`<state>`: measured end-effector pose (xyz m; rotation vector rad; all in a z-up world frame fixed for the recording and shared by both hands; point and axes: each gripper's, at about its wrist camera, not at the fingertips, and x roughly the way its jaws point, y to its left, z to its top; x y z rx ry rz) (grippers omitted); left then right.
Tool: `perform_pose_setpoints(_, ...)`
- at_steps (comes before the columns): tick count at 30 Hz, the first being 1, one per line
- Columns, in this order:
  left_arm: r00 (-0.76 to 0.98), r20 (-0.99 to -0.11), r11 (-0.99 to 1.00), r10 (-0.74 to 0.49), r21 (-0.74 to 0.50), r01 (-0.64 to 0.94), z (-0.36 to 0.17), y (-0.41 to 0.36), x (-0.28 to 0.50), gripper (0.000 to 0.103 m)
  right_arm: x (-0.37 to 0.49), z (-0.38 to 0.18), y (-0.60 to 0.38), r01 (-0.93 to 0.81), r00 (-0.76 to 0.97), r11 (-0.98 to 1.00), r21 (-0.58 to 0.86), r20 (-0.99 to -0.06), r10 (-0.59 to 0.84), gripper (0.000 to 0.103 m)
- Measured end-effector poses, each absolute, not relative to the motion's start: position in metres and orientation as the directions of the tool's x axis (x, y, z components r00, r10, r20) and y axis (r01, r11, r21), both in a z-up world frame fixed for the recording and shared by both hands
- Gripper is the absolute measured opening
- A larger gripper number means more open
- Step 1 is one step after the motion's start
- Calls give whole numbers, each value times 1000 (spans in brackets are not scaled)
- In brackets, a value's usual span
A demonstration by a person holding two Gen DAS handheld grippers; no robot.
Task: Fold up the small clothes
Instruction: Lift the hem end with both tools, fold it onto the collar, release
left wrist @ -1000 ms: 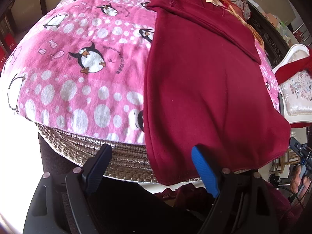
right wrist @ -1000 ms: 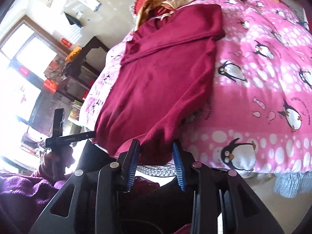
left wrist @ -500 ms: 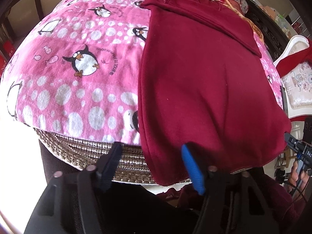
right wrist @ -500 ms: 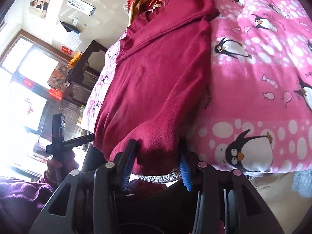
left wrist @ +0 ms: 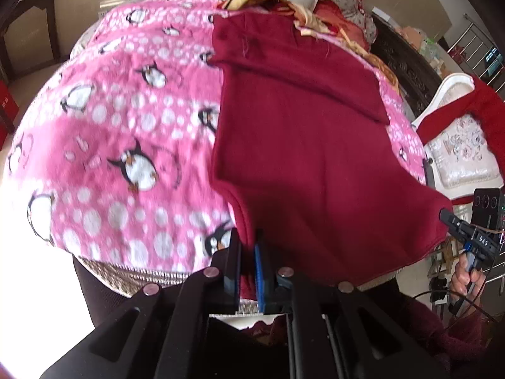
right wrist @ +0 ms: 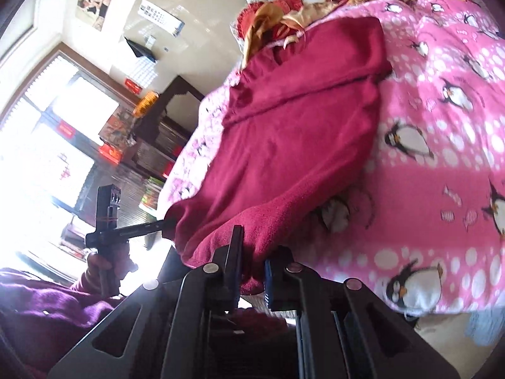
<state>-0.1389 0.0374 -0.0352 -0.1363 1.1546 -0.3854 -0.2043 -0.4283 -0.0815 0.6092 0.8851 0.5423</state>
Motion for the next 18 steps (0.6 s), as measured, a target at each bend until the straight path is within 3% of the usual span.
perform_pose_setpoints(10, 504, -796, 941, -335, -254, 224, 10, 31, -47, 7, -128, -45, -447, -156, 630, 743, 651, -514, 582, 0)
perform_pose_setpoints(18, 548, -788, 959, -280, -202, 198, 10, 12, 27, 7, -54, -37, -461, -82, 679, 774, 628, -533, 504, 0)
